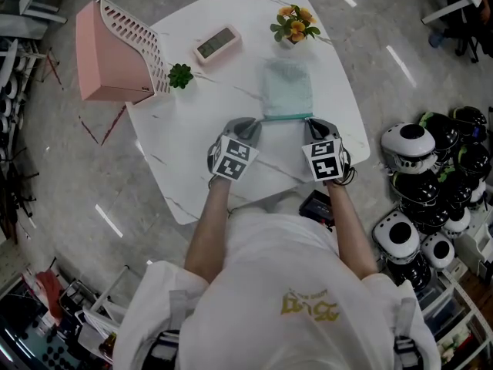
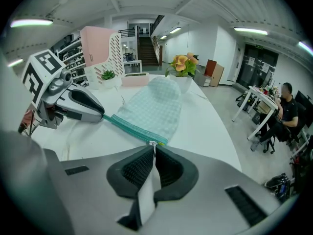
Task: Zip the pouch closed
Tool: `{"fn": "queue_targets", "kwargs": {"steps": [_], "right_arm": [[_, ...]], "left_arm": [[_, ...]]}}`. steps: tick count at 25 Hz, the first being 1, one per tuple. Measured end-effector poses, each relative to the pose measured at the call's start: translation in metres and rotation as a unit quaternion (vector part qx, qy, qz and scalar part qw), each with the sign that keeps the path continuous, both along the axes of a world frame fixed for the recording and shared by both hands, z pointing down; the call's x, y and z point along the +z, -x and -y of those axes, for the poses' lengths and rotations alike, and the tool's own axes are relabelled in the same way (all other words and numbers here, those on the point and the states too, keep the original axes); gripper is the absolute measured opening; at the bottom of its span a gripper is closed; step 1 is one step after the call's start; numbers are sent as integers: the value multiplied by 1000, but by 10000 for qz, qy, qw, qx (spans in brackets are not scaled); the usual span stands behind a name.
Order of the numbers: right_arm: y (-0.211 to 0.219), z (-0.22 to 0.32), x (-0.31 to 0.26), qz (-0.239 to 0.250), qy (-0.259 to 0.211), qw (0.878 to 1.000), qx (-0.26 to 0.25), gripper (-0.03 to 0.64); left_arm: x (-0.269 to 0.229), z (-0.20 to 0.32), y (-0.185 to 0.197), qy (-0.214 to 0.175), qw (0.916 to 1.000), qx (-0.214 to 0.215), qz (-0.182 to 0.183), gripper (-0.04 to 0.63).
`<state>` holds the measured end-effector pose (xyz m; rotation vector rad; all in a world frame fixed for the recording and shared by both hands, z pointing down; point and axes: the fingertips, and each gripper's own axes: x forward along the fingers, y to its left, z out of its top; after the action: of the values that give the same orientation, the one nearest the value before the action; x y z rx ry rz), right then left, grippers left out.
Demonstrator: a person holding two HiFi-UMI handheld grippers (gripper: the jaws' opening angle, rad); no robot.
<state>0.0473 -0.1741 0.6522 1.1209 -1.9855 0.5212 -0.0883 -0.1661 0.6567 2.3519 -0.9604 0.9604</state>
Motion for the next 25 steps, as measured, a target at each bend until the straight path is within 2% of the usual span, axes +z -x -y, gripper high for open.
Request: {"fn": "queue_targets", "kwargs": {"steps": [4,7,12,17,20,25], "right_arm": [[-3,-4,-8,98,-14,9999,107,64],[-3,-7,-19,224,-70,9995,214,69],[-1,-13,-49,603,-338,9965,466,60],[0,-20,-78,898,-673,9915,661,52],[5,-26,-97,1195,-896,9867,635,14],[12,-41,-127,1687,-1197,9758,707,13]], "left_arm": [[-7,-2,10,119,9995,-211,-192,153],[-14,-6,11,126,9991,-315,-255,154],[-41,-11,2,-196,9976,-491,-446,140],[-57,-20,12,-444,9935,-872,-584,152],[-72,-24,16,-673,9898,-1058,-676,126],[-120,-32,13,-1179,9808,-1178,-1008,35]]}}
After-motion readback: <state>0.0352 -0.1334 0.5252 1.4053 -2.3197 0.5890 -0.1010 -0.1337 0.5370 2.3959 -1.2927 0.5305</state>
